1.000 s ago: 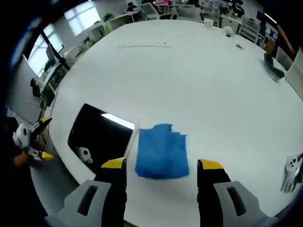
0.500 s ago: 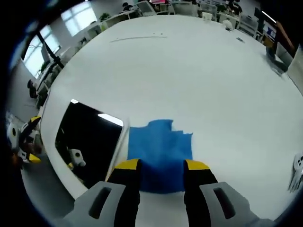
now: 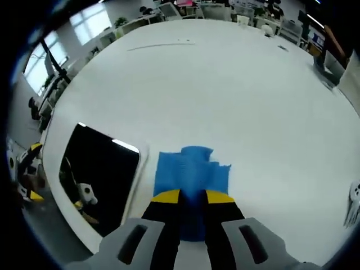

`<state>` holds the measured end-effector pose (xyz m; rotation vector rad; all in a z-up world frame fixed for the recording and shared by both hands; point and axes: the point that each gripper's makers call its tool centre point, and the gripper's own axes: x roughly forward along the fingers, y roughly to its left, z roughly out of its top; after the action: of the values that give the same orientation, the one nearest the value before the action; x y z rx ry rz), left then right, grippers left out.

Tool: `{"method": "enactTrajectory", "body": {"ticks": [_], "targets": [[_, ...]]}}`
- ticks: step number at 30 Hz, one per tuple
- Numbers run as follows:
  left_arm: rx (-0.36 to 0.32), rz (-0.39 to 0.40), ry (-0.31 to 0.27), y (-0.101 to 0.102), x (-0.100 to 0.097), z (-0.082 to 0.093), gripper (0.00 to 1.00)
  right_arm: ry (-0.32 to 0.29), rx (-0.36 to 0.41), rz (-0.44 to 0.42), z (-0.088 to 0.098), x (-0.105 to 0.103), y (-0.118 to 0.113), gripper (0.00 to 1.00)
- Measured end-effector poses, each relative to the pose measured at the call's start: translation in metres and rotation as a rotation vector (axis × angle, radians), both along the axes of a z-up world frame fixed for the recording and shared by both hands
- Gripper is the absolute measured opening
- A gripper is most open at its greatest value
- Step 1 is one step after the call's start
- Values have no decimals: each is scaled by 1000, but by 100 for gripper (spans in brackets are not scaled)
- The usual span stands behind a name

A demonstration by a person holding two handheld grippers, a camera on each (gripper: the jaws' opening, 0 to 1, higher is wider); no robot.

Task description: Wipe the mirror surface with the cleaning cloth until all visible marks leave the cleaned area.

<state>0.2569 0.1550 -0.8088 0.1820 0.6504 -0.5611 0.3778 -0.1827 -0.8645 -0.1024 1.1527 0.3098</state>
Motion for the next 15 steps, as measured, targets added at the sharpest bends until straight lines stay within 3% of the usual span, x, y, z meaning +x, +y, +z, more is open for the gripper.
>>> {"method": "enactTrajectory", "body": {"ticks": [3, 7, 10, 15], "targets": [[1, 2, 1, 1, 0, -1, 99, 1, 2, -9, -1, 0, 0, 6], [2, 9, 0, 1, 1, 0, 99, 17, 45, -98, -2, 2, -4, 4], [4, 10, 0, 1, 1, -1, 99, 62, 83, -234, 0, 1, -6, 3], [0, 17, 1, 2, 1, -1, 99, 43, 92, -235, 7, 3, -11, 3]]}}
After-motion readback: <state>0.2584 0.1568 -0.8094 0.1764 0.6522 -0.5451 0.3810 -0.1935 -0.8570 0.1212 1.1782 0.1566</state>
